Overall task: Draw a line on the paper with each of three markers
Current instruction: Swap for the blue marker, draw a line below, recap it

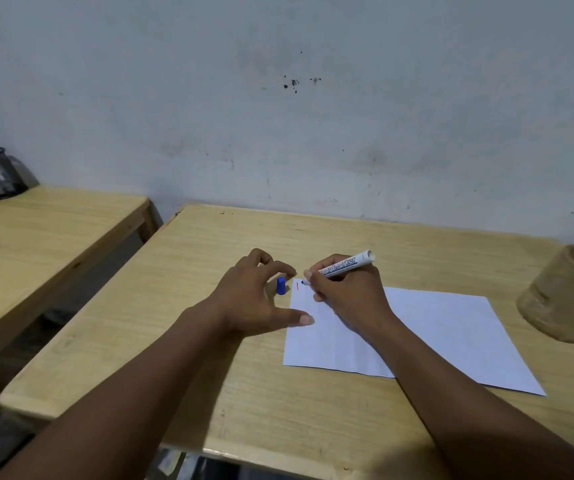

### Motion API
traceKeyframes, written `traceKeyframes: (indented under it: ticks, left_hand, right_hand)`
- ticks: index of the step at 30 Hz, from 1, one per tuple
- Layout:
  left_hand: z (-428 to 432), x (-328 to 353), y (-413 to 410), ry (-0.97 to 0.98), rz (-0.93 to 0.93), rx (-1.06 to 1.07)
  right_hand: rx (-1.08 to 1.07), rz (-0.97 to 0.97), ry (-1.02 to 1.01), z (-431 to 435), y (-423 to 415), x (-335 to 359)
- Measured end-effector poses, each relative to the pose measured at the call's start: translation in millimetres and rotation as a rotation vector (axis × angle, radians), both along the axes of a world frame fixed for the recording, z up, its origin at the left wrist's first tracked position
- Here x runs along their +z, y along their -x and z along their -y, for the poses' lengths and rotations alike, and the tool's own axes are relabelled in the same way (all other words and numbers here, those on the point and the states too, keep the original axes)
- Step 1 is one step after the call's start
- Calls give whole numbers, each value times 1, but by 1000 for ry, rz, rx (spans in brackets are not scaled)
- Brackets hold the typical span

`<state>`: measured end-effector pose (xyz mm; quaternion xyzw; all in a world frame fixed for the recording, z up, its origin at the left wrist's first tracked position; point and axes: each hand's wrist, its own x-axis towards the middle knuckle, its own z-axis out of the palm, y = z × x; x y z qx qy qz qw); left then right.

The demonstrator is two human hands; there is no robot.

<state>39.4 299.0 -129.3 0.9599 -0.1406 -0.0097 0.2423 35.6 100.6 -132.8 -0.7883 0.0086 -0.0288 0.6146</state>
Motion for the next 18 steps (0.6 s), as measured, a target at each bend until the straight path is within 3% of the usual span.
traceKeyframes:
  ticks: [6,9,14,18]
  left_hand:
    - [2,2,1,-10,-6,9]
    - [1,4,-1,8,-35,10]
    - [-6,8,-6,319,-75,70]
    - [-4,15,-10,499,-108,90]
  right_hand:
    - [26,-49,-30,1,-1,-1]
    - [-18,-56,-150,2,1,9]
    - [-152,-196,-468,15,-3,34]
    - [-143,-131,-482,40,-7,62]
